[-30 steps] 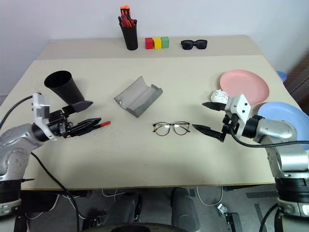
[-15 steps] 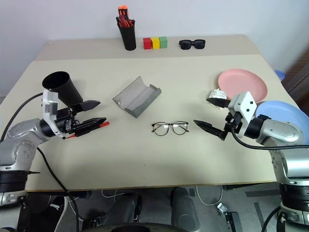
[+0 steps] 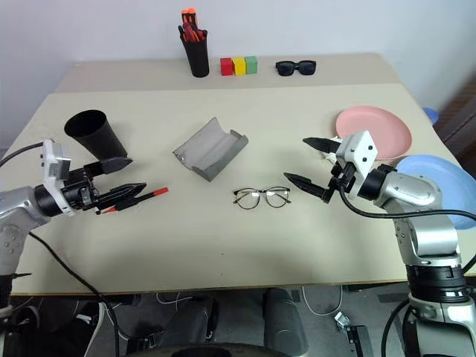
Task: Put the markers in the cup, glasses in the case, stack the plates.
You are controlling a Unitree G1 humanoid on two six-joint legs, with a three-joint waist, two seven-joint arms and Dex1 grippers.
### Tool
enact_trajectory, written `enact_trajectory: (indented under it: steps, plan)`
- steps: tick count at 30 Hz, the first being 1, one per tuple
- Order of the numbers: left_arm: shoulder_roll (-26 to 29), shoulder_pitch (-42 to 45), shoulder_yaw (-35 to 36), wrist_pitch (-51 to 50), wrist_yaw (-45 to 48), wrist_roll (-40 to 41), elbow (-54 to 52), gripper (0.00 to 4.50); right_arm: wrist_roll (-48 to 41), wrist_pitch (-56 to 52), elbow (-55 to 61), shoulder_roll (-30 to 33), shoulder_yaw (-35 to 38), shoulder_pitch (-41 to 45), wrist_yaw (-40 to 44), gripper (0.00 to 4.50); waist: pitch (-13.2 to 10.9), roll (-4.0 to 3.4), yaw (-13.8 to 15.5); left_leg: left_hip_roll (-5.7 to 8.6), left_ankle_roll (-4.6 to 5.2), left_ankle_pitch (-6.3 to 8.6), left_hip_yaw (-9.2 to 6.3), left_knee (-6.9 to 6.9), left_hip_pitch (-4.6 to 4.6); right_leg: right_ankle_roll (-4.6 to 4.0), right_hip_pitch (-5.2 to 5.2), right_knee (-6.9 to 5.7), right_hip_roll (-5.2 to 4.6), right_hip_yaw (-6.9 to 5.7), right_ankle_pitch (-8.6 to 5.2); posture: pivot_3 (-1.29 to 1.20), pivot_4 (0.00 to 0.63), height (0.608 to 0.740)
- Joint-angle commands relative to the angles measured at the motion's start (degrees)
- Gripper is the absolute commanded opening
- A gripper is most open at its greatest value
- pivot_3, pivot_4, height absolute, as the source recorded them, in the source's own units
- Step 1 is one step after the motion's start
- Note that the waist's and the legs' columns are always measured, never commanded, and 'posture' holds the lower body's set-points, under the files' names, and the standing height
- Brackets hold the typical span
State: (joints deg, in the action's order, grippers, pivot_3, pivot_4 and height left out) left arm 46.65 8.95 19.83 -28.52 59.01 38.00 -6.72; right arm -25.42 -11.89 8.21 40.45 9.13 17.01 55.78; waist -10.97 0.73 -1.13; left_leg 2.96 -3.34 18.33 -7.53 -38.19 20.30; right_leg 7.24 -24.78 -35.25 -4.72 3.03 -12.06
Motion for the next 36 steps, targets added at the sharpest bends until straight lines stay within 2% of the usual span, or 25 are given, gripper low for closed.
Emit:
enact_trajectory:
  steps: [1,3,8,9,11,15,19,24,30,36]
  plan:
    - [1.7,-1.8,8.1,-7.3,-7.8,3.4,-4.4,4.5,-0.1,1.8,0.8,-1.5,-0.3,1.7,-0.6,4.45,0.0,0.0,-0.2,-0.02,0.0,0.0,0.0,0.0,0.0,0.0,-0.01,-0.01,0.01,0.0,0.0,0.0,0.15,0.74]
    - [1.0,-2.6,11.6,-12.1,-14.6,4.1,-6.0,4.5,-0.1,1.9,1.1,-2.0,-0.5,1.6,-0.7,4.45,0.0,0.0,0.0,-0.02,0.0,0.0,0.0,0.01,-0.01,0.0,-0.01,-0.01,0.01,0.0,0.0,0.0,0.15,0.74]
    - [1.8,-4.7,18.8,-24.8,-21.2,11.3,-6.4,4.5,-0.5,2.7,0.0,-1.9,-0.2,0.7,0.7,4.45,0.0,0.01,0.2,0.01,0.0,0.0,-0.02,0.0,0.0,0.0,0.0,0.0,-0.01,0.0,0.0,0.0,0.15,0.74]
    - [2.6,-4.7,19.3,-28.5,-23.7,11.0,-5.0,4.5,-0.4,3.7,-1.5,-1.9,-0.1,0.5,1.4,4.45,0.0,0.02,0.2,0.01,0.0,0.0,-0.02,0.0,0.01,0.0,0.0,-0.01,-0.01,0.0,0.0,0.0,0.15,0.74]
    - [3.0,-4.4,18.3,-29.5,-30.0,5.9,-3.0,4.5,-0.1,5.2,-3.3,-1.8,-0.2,0.3,2.5,4.45,0.0,0.02,0.2,0.01,0.0,0.0,-0.04,0.0,-0.03,0.0,0.04,-0.01,0.0,-0.01,0.0,0.0,0.15,0.74]
    - [-0.6,-1.3,19.8,-30.7,-39.5,3.3,0.0,4.5,0.0,5.8,-4.1,-2.3,-1.0,1.2,2.8,4.45,0.0,0.0,0.2,0.01,-0.01,0.0,-0.03,0.0,-0.06,0.0,0.05,-0.02,0.01,-0.01,0.0,0.0,0.15,0.74]
    - [-6.4,3.3,21.8,-32.3,-49.3,2.4,0.8,4.5,0.2,5.5,-4.0,-2.5,-2.0,1.9,2.8,4.45,0.0,0.03,0.3,0.02,-0.05,-0.02,-0.05,0.0,-0.04,0.0,0.04,-0.01,-0.01,-0.01,0.01,0.0,0.15,0.74]
    - [-10.4,7.3,18.2,-33.4,-56.1,-0.6,-0.3,4.5,0.3,5.1,-3.3,-2.3,-2.3,1.8,2.5,4.45,0.0,0.05,0.4,0.03,-0.1,-0.04,-0.08,-0.01,-0.02,-0.01,0.02,-0.02,-0.03,-0.01,0.02,0.0,0.15,0.74]
    - [-13.9,13.0,17.8,-39.8,-65.1,-4.0,0.8,4.5,0.6,4.9,-2.5,-2.0,-2.3,1.0,1.9,4.45,0.0,0.06,0.4,0.05,-0.11,-0.05,-0.08,0.0,-0.01,-0.01,0.01,-0.02,-0.03,-0.01,0.02,0.0,0.15,0.74]
    - [-15.7,17.2,14.3,-38.6,-64.7,-6.4,4.4,4.5,0.8,4.5,-1.3,-1.7,-2.0,0.2,0.9,4.45,0.0,0.06,0.4,0.07,-0.14,-0.06,-0.08,-0.01,-0.01,-0.01,0.0,-0.04,-0.04,-0.02,0.02,0.0,0.15,0.74]
